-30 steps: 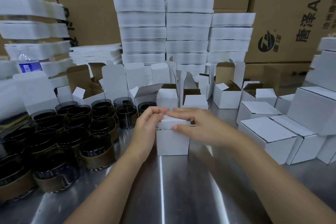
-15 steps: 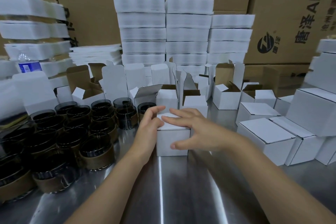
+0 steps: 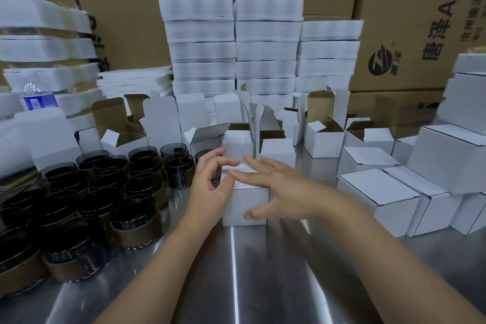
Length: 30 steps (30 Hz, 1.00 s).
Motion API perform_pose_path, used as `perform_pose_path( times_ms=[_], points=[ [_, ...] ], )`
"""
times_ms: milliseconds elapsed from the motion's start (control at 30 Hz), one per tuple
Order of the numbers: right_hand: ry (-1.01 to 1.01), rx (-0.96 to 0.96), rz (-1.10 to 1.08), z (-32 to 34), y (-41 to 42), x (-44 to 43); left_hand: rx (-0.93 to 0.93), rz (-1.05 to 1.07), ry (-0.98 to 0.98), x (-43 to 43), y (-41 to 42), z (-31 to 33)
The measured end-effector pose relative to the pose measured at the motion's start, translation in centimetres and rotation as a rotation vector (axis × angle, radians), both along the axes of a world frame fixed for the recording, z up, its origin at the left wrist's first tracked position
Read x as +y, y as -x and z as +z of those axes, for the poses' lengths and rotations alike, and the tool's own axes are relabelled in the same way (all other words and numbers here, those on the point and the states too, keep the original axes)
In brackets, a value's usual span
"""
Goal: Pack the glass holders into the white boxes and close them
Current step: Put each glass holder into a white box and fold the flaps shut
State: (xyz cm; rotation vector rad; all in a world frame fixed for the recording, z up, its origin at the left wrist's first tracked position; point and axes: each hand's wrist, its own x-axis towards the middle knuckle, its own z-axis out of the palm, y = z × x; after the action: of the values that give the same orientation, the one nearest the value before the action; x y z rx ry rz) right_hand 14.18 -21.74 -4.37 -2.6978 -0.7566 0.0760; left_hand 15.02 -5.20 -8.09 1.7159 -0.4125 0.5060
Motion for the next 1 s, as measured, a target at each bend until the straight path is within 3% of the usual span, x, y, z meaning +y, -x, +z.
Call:
perform_pose_path(
  times_ms=[267, 500, 600, 767, 1000],
  points=[
    [0.001, -0.016, -0.025, 0.1, 0.1, 0.1, 0.027, -0.006, 0.053, 0.0, -0.3, -0.3],
    [0.086, -0.526, -0.206, 0.2, 1.8, 3.0, 0.179, -0.095, 0.204, 0.1, -0.5, -0.7],
    [0.101, -0.629, -0.279, 0.2, 2.0, 3.5, 0.226, -0.165, 0.254, 0.0, -0.5, -0.6],
    [0.109, -0.603, -0.415, 0.2, 1.7, 2.5, 0.267, -0.240, 0.244, -0.4, -0.1, -0.7],
    [0.230, -0.520, -0.642, 0.8, 0.7, 0.4, 0.286, -0.177, 0.163, -0.6, 0.0, -0.6]
  ],
)
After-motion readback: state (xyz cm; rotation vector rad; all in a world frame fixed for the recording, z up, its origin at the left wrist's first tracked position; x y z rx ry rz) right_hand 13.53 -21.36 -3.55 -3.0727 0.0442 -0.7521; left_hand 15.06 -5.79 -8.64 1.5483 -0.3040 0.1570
